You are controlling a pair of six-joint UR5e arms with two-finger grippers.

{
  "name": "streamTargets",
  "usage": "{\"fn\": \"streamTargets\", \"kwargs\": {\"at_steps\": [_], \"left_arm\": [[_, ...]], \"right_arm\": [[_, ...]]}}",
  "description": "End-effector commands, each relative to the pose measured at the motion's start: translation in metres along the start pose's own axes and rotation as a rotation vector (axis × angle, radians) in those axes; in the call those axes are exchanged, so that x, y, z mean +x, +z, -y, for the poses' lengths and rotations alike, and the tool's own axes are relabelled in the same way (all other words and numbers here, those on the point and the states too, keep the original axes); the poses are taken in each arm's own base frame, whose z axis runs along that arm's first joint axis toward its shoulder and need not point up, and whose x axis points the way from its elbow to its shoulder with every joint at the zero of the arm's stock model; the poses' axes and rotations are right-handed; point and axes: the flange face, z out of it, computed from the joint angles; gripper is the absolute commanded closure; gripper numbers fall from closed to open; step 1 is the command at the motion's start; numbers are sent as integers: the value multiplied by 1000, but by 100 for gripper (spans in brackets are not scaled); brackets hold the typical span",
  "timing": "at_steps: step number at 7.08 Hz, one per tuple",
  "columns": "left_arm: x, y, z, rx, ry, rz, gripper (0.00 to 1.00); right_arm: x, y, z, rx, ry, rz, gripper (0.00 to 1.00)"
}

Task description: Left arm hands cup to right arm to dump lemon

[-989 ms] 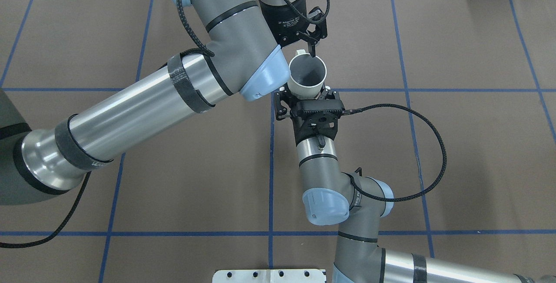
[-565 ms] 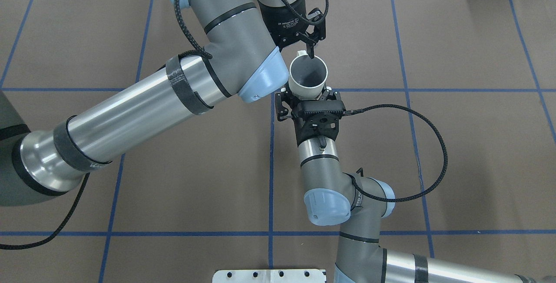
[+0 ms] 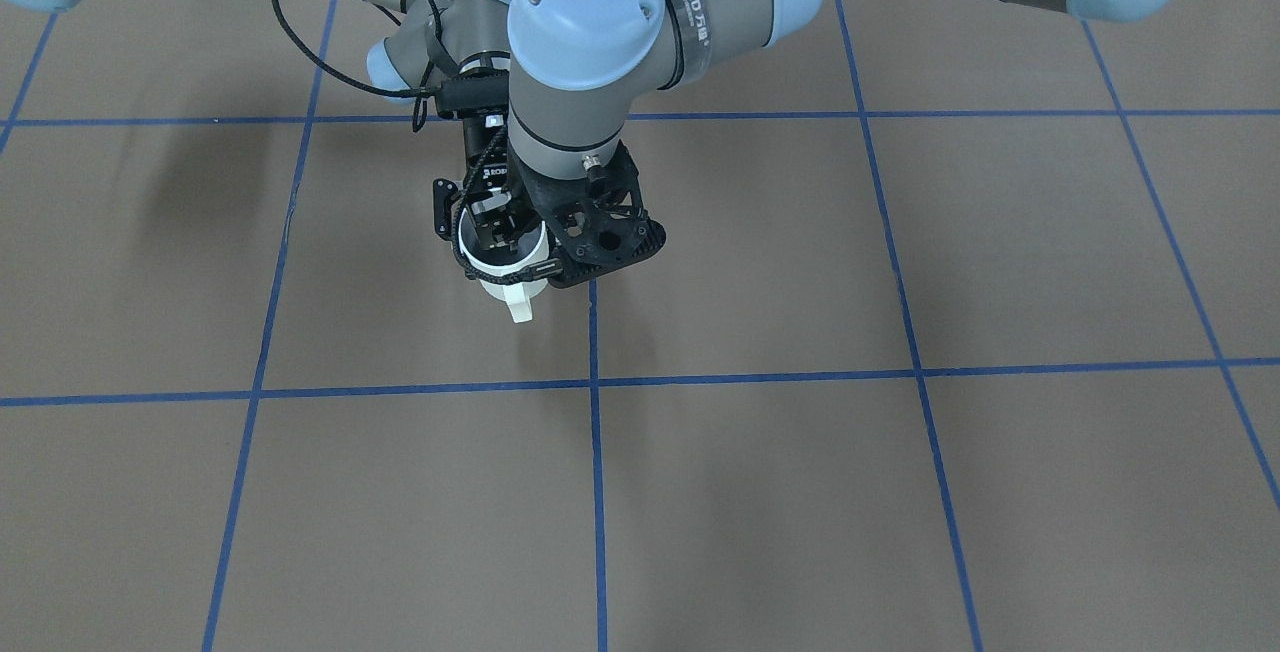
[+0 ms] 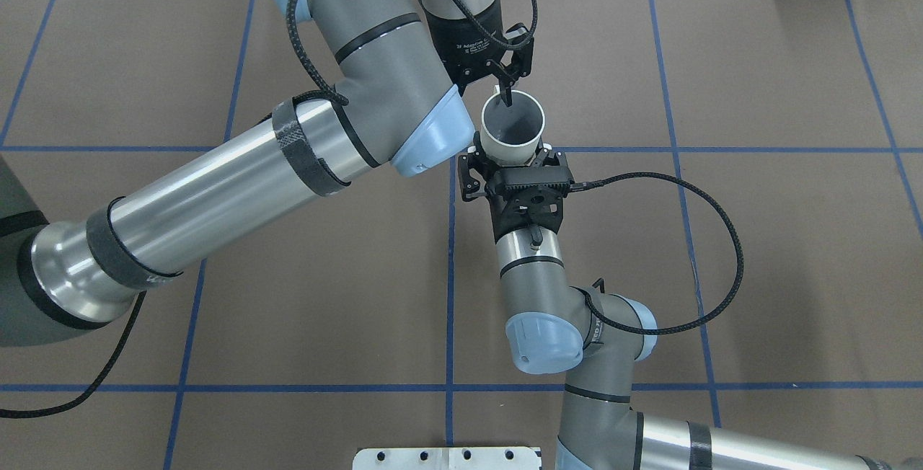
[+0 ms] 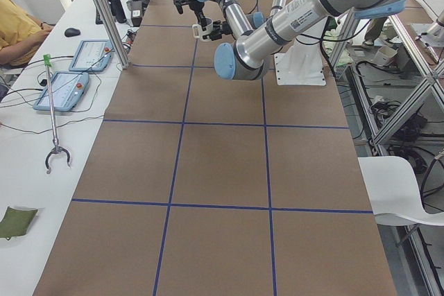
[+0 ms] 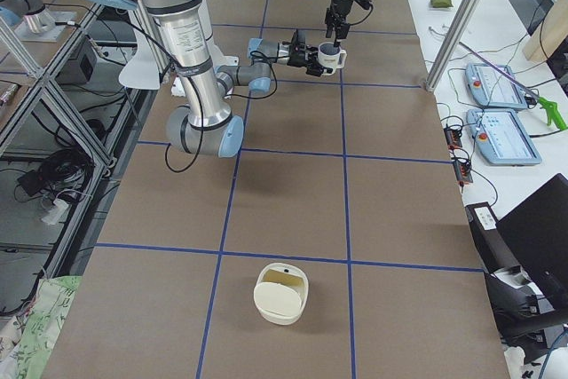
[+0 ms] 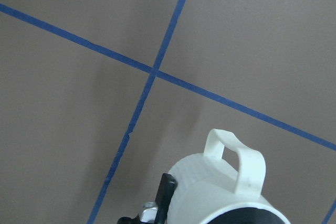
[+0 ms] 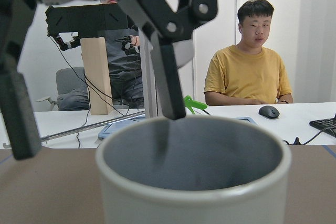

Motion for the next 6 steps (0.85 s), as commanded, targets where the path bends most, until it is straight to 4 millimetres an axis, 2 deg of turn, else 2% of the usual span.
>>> {"fn": "streamTargets", "kwargs": {"at_steps": [1,6], "left_arm": [[0,3,-2,-2,2,3,28],[3,10,-12,-14,12,7,32]], "right_arm": [[0,0,0,-1,1,1,70],[2,5,2,-2,-23,-5,70]]}}
